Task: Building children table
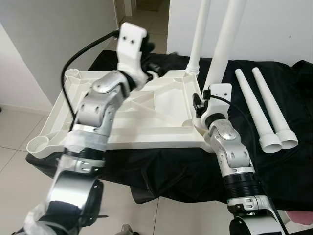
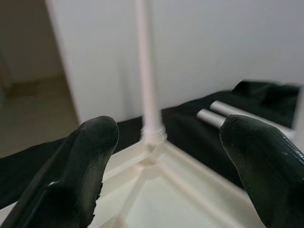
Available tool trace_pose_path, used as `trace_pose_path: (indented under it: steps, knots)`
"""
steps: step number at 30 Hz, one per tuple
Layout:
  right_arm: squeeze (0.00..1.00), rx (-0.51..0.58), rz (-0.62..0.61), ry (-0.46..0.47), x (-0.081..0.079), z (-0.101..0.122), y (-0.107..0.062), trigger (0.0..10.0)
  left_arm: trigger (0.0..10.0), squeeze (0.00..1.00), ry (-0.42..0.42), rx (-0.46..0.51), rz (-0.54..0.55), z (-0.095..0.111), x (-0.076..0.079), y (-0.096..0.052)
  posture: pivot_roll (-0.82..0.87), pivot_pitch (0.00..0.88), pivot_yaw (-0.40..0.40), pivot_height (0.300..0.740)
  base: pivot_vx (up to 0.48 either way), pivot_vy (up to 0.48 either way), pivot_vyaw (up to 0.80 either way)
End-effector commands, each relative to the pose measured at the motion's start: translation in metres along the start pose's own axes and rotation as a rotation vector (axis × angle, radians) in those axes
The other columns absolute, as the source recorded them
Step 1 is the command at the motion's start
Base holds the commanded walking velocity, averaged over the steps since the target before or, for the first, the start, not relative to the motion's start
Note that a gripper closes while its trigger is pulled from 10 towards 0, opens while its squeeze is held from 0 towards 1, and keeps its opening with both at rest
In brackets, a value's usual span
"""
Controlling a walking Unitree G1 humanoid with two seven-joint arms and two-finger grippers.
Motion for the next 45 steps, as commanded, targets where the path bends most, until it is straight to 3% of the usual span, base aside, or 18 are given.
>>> trace_pose_path:
  steps: [1, 3, 14, 17, 19, 25, 31, 34, 36, 38, 41, 43, 45]
  knots:
    - [0.00, 0.037, -0.021, -0.001, 0.004, 0.008, -0.002, 10.0, 10.0, 0.00, 0.038, -0.041, 0.051, -0.013, -0.011, -0.005, -0.06, 0.057, 0.042, 0.740, 0.000, 0.000, 0.00]
    - [0.00, 0.033, -0.032, 0.000, 0.008, 0.005, -0.004, 10.0, 10.0, 0.00, 0.073, -0.095, 0.088, -0.027, -0.022, -0.014, -0.05, 0.059, 0.041, 0.740, 0.000, 0.000, 0.00]
    - [0.00, 0.039, -0.058, 0.001, 0.013, 0.003, -0.009, 10.0, 10.0, 0.00, 0.120, -0.202, 0.124, -0.059, -0.035, -0.034, -0.06, 0.061, 0.046, 0.740, 0.000, 0.000, 0.00]
    - [0.00, 0.034, -0.065, -0.003, 0.015, 0.000, -0.012, 10.0, 10.0, 0.00, 0.133, -0.264, 0.187, -0.074, -0.055, -0.051, -0.07, 0.064, 0.052, 0.740, 0.000, 0.000, 0.00]
    - [0.00, 0.033, -0.066, -0.004, 0.016, 0.000, -0.012, 10.0, 10.0, 0.00, 0.136, -0.281, 0.201, -0.079, -0.059, -0.056, -0.07, 0.064, 0.053, 0.740, 0.000, 0.000, 0.00]
    - [0.00, 0.032, -0.071, -0.004, 0.017, -0.001, -0.014, 10.0, 10.0, 0.00, 0.116, -0.318, 0.208, -0.091, -0.061, -0.068, -0.07, 0.061, 0.050, 0.740, 0.000, 0.000, 0.00]
    - [0.00, 0.031, -0.073, -0.003, 0.017, -0.003, -0.017, 10.0, 10.0, 0.00, 0.089, -0.369, 0.166, -0.105, -0.051, -0.080, -0.06, 0.052, 0.044, 0.740, 0.000, 0.000, 0.00]
    - [0.00, 0.027, -0.074, -0.003, 0.016, -0.006, -0.019, 10.0, 10.0, 0.00, 0.082, -0.437, 0.032, -0.120, -0.028, -0.095, -0.06, 0.038, 0.037, 0.740, 0.000, 0.000, 0.00]
    - [0.00, 0.027, -0.074, -0.003, 0.016, -0.006, -0.019, 10.0, 10.0, 0.00, 0.082, -0.437, 0.032, -0.120, -0.028, -0.095, -0.06, 0.038, 0.037, 0.740, 0.000, 0.000, 0.00]
    - [0.00, 0.024, -0.077, -0.001, 0.017, -0.008, -0.021, 10.0, 10.0, 0.00, 0.037, -0.485, -0.089, -0.128, -0.009, -0.112, -0.06, 0.029, 0.035, 0.740, 0.000, 0.000, 0.00]
    - [0.00, 0.024, -0.079, 0.000, 0.017, -0.008, -0.021, 10.0, 10.0, 0.00, 0.019, -0.495, -0.121, -0.129, -0.004, -0.117, -0.06, 0.026, 0.035, 0.740, 0.000, 0.000, 0.00]
    - [0.00, 0.027, -0.086, 0.005, 0.018, -0.009, -0.023, 10.0, 10.0, 0.00, -0.080, -0.476, -0.225, -0.125, 0.018, -0.125, -0.06, 0.019, 0.033, 0.740, 0.000, 0.000, 0.00]
    - [0.00, 0.028, -0.088, 0.007, 0.018, -0.009, -0.023, 10.0, 10.0, 0.00, -0.113, -0.468, -0.258, -0.122, 0.025, -0.127, -0.06, 0.019, 0.033, 0.740, 0.000, 0.000, 0.00]
Point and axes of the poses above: a point about 5 cm out from each wrist's last joint towards the gripper, its own y axis pointing out of the wrist towards the gripper, its own z axis along the axis of the wrist's last joint, x = y × z, the point moved 4 cm from there along y, pointing out of the wrist towards the gripper, and after that the axes turned 14 degrees about -y, right-handed, at the moved point
